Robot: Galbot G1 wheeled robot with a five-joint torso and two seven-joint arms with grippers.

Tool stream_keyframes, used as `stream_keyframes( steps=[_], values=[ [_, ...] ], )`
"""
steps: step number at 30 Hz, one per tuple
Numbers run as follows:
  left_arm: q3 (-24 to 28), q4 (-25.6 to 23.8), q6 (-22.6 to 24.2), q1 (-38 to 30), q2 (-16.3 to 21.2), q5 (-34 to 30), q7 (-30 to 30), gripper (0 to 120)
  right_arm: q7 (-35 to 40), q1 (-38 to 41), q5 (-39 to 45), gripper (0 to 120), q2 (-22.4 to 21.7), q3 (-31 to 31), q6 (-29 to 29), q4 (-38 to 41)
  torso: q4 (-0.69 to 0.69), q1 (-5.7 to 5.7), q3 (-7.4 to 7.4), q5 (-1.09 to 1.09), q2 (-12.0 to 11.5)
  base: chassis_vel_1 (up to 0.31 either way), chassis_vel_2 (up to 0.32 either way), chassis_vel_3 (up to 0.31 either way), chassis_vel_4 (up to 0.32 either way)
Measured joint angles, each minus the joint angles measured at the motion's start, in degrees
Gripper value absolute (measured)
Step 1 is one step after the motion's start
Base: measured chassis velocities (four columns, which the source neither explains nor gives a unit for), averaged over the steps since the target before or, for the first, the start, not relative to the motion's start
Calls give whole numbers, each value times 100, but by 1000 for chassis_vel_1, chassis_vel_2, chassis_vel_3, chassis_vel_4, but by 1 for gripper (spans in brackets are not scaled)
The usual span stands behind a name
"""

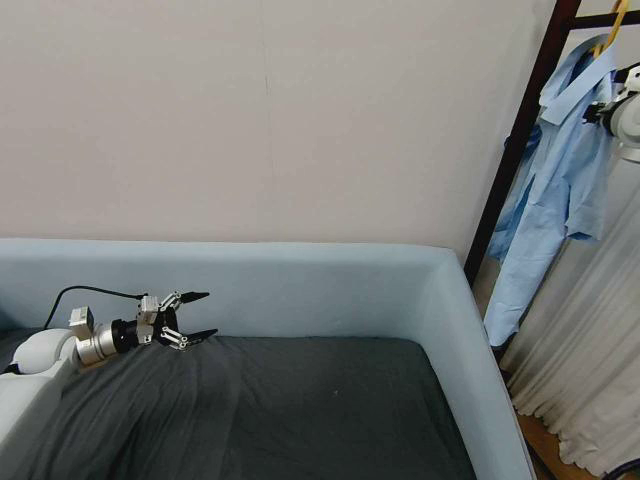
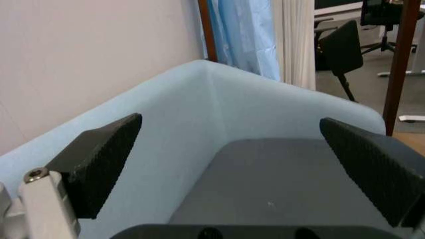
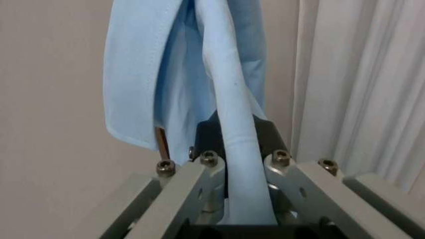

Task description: Pick up the clothes from the sofa and hang them on the clothes hanger.

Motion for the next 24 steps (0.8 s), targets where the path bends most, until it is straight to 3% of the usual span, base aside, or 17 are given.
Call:
stream_keyframes(
  steps=[13, 24],
  values=[
    [28, 47, -1, -33, -84, 31, -4, 100, 110, 7, -23, 3, 127, 91, 85, -164, -2, 0, 0, 0, 0, 0, 0, 0, 0],
    [22, 33, -2, -39, -90, 32, -5, 100, 896, -132, 88, 3, 323, 294, 244, 25, -1, 0, 1, 1, 0, 0, 0, 0, 0]
  ],
)
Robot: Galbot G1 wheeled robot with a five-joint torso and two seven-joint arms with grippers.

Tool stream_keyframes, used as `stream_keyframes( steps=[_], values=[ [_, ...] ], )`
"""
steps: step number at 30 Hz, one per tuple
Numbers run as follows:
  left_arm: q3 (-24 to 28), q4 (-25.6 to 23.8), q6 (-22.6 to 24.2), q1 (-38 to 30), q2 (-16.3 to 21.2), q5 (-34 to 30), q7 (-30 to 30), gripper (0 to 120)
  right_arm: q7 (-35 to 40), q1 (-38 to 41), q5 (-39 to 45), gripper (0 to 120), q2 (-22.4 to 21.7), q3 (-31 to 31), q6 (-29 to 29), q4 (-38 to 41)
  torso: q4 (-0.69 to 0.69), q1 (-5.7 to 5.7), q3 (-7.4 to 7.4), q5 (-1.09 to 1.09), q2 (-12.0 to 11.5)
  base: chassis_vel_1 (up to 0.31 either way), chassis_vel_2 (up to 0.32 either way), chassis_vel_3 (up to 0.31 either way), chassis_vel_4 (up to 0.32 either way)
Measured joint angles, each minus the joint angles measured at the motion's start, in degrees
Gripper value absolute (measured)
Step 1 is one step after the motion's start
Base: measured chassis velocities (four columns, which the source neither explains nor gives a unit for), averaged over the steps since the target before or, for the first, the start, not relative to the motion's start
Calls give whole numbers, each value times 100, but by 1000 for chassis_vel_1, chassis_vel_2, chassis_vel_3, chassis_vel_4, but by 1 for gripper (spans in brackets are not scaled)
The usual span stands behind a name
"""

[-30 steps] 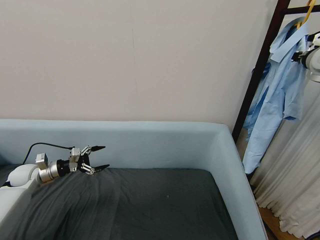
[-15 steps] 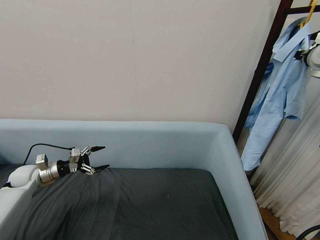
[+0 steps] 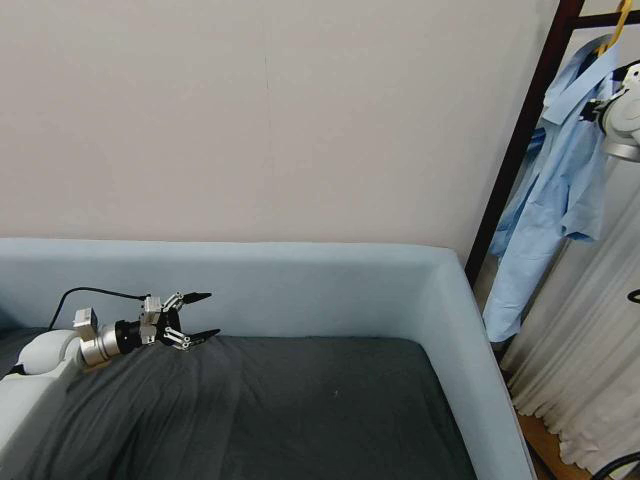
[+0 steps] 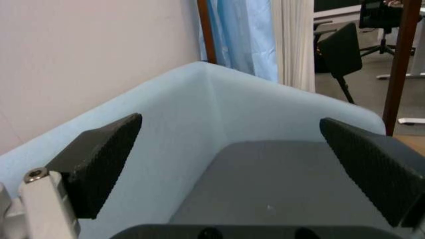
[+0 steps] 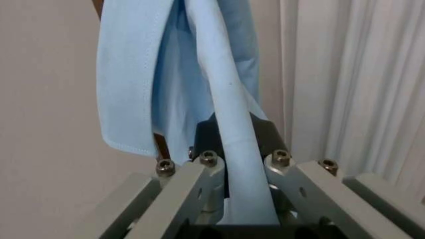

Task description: Pick up the clothes from the sofa and hang them on the clothes hanger.

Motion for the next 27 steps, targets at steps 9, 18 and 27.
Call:
stream_keyframes(
  steps=[9, 18, 27],
  values=[
    [-68, 36, -86, 78, 67, -90, 81, 100, 526, 206, -21, 3, 392, -38, 173, -207, 1, 0, 0, -2, 0, 0, 0, 0, 0],
    [-104, 25, -105, 109, 88, -130, 125, 100, 781, 198, 49, 3, 485, -54, 155, -183, 0, 0, 0, -1, 0, 0, 0, 0, 0],
    [-108, -22, -112, 127, 80, -134, 136, 100, 1061, 3, 137, 3, 445, 3, 151, -40, 0, 0, 0, -1, 0, 0, 0, 0, 0]
  ],
)
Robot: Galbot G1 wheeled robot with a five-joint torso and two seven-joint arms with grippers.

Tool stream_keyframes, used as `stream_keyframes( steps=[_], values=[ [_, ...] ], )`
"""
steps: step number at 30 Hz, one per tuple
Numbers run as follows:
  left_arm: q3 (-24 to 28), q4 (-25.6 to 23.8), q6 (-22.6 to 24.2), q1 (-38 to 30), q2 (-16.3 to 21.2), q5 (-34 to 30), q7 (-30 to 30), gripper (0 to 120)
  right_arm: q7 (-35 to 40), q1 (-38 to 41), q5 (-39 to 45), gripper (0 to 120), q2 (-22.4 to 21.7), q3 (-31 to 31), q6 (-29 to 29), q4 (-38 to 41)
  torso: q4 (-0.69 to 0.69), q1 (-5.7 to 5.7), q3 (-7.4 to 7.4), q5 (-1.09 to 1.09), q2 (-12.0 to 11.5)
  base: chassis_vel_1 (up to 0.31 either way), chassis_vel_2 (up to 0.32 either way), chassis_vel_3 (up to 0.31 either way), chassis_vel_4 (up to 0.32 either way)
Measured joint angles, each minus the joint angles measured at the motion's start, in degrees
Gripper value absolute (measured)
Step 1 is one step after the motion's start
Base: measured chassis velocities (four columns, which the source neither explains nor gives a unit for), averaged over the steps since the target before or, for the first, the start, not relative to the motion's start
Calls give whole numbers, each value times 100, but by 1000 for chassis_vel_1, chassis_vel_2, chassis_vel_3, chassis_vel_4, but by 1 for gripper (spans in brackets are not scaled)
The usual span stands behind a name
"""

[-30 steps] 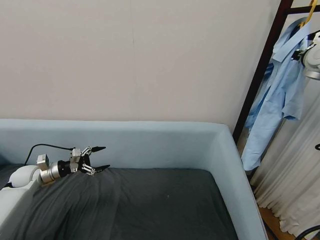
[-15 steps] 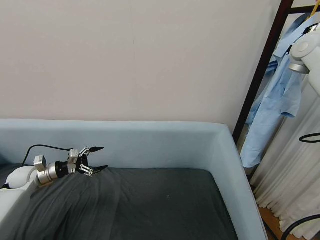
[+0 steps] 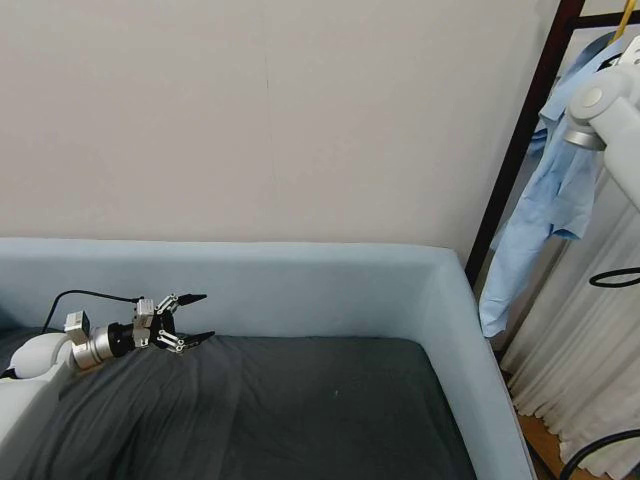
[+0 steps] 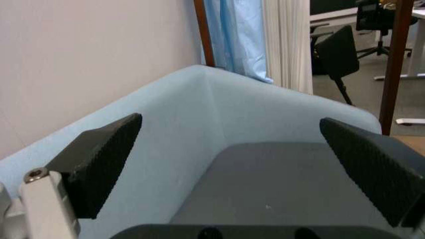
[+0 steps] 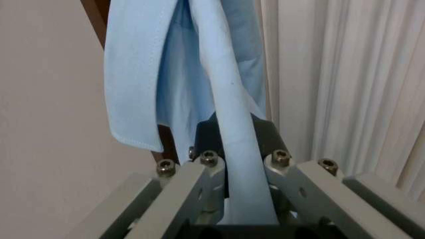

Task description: Pick up the clothes from the sofa and hang them on the clothes hanger.

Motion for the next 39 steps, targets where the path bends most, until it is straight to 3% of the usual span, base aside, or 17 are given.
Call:
stream_keyframes(
  steps=[14, 20, 23, 27, 29, 33, 37, 39],
  values=[
    [-34, -25, -1, 39, 21, -7, 18, 100, -91, -229, 143, 3, -137, 98, 0, 231, 0, 0, 0, -1, 0, 0, 0, 0, 0],
    [-29, -23, -1, 30, 23, -15, 23, 100, -203, -440, 225, 22, -369, 184, -8, 726, -1, 0, 0, 3, -1, 0, 0, 0, 0],
    [-14, -35, 1, 36, -15, -5, 25, 100, -403, -839, -72, 37, -822, 279, 2, 1603, 1, 0, 0, 2, -1, 0, 0, 0, 0],
    [2, -95, 21, 38, -60, -22, -8, 100, -707, -1205, -238, 47, -1243, 494, 27, 2392, 0, 0, 0, 1, -1, 0, 0, 0, 0],
    [10, -195, 52, 64, -109, -89, -118, 100, -1229, -1709, -292, 57, -1693, 865, 159, 3080, 1, 0, 0, 1, -1, 0, 0, 0, 0],
    [-39, -590, 90, 299, -236, -281, -623, 100, -2596, -3058, -337, 74, -2617, 1698, 804, 4317, -6, 0, -1, 5, -1, 0, 0, 0, 0],
    [-116, -1002, 90, 560, -342, -388, -1285, 100, -3033, -3672, -561, 84, -2940, 1925, 1324, 4923, -6, -1, -2, 1, 1, 0, 0, 0, 0],
    [-141, -1509, 85, 831, -459, -529, -2117, 100, -3226, -4071, -785, 93, -3002, 2047, 1712, 5236, 3, -1, -1, 1, 0, 0, 0, 0, 0]
  ],
)
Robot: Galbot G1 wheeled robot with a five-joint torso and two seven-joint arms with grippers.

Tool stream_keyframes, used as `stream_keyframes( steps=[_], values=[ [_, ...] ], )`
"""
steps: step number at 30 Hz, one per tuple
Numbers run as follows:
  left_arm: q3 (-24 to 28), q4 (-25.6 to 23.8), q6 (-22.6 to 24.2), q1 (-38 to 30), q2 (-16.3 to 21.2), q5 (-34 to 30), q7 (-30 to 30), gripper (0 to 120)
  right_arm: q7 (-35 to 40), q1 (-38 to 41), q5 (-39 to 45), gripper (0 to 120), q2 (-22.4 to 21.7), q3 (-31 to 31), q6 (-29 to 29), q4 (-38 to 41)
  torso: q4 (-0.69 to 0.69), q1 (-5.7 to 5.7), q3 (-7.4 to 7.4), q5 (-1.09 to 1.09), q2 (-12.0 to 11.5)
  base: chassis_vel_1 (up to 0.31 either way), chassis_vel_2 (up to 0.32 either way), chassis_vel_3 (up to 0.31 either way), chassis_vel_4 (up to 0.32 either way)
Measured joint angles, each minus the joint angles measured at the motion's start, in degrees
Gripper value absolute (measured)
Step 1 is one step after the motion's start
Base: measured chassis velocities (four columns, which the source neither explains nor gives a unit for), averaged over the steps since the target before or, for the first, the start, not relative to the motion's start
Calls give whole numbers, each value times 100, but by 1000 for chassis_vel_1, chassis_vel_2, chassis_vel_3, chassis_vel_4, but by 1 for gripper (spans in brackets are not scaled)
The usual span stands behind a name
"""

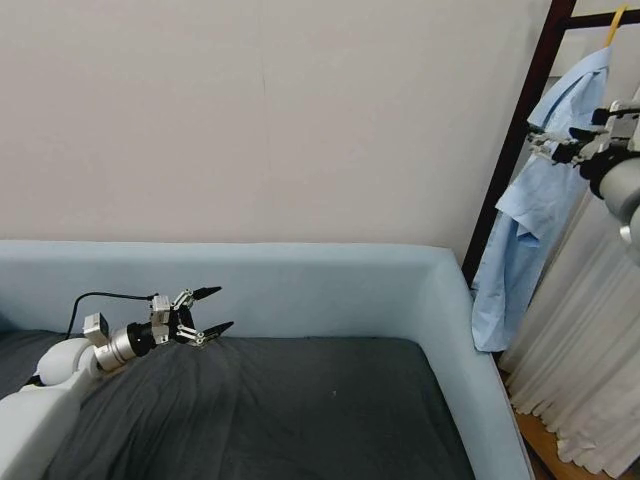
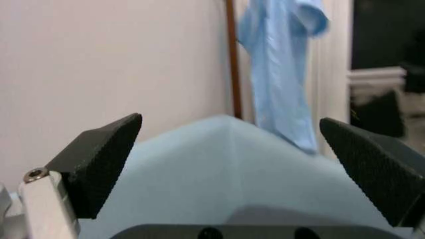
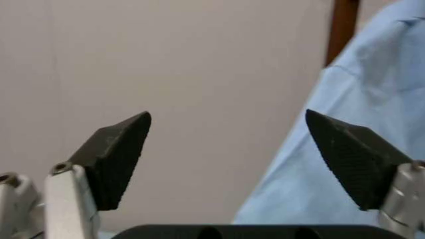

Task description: Pick up the clothes from the sofa and hang them on the clothes hanger.

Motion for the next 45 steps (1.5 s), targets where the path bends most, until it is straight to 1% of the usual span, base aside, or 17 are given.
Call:
stream_keyframes(
  steps=[1, 4, 6, 10, 16, 20, 21, 24, 26, 29, 30, 32, 34, 36, 40, 41, 45],
  values=[
    [0, 0, 0, 0, 0, 0, 0, 100, 0, 0, 0, 93, 0, 0, 0, 0, 0, 0, 0, 0, 0, 0, 0, 0, 0],
    [0, -890, -13, 460, -305, -11, -1401, 100, -513, -720, -544, 100, 116, 37, 619, 209, -2, 0, 0, 0, 0, 0, 0, 0, 0],
    [6, -1035, -30, 540, -394, 34, -1626, 100, -690, -895, -673, 100, 175, 19, 777, 200, -3, 0, 1, 0, 0, 0, 0, 0, 0],
    [76, -1777, -104, 1045, -912, 294, -2768, 100, -1313, -1661, -1358, 100, 793, -199, 1550, -189, -4, 1, 1, 2, -1, 0, 0, 0, 0],
    [72, -2316, -35, 1719, -1416, 476, -3547, 100, -1485, -2292, -1801, 100, 1405, -117, 1963, -620, -1, 1, 2, 1, -1, 0, 0, 0, 0],
    [-103, -2678, -15, 2512, -2111, 1216, -4234, 100, -1585, -3321, -2400, 100, 1786, 251, 2236, -643, -5, 1, 1, -1, -1, 0, 0, 0, 0],
    [-103, -2678, -15, 2512, -2111, 1216, -4234, 100, -1585, -3321, -2400, 100, 1786, 251, 2236, -643, -5, 1, 1, -1, -1, 0, 0, 0, 0],
    [-374, -2999, -237, 3294, -2807, 2351, -5007, 100, -1644, -4128, -3382, 100, 2180, 485, 2291, -627, -2, 1, 1, 0, 0, 0, 0, 0, 0],
    [-389, -3075, -300, 3470, -2968, 2602, -5254, 100, -1641, -4332, -3621, 100, 2285, 563, 2291, -590, -1, 1, 1, 2, 0, 0, 0, 0, 0],
    [-362, -3185, -808, 3982, -3495, 3396, -5892, 100, -1646, -5327, -4388, 100, 2688, 1358, 2104, -248, 0, 0, 0, -2, 0, 0, 0, 0, 0],
    [-362, -3185, -808, 3982, -3495, 3396, -5892, 100, -1646, -5327, -4388, 100, 2688, 1358, 2104, -248, 0, 0, 0, -2, 0, 0, 0, 0, 0],
    [-316, -3217, -946, 4229, -3718, 3687, -6040, 100, -1638, -5916, -4765, 100, 2936, 1911, 1925, -50, -5, 0, 0, 0, 0, 0, 0, 0, 0],
    [-230, -3271, -1018, 4549, -3923, 3891, -6312, 100, -1664, -6643, -5289, 100, 3255, 2785, 1677, 205, -6, 0, 0, 0, 1, 0, 0, 0, 0],
    [-205, -3278, -1027, 4647, -3975, 3942, -6391, 100, -1771, -6901, -5435, 100, 3371, 3111, 1651, 278, -6, 0, -1, -1, 1, 0, 0, 0, 0],
    [-166, -3289, -1074, 4901, -4059, 4143, -6842, 100, -2326, -7917, -5481, 100, 3834, 4267, 1715, 554, -4, 0, 0, -2, 1, 0, 0, 0, 0],
    [-166, -3289, -1074, 4901, -4059, 4143, -6842, 100, -2326, -7917, -5481, 100, 3834, 4267, 1715, 554, -4, 0, 0, -2, 1, 0, 0, 0, 0],
    [-103, -3419, -1043, 5108, -4102, 4284, -6926, 100, -2225, -8289, -5336, 100, 4423, 4688, 1612, 854, -3, 0, 0, -1, 1, 0, 0, 0, 0]
  ],
)
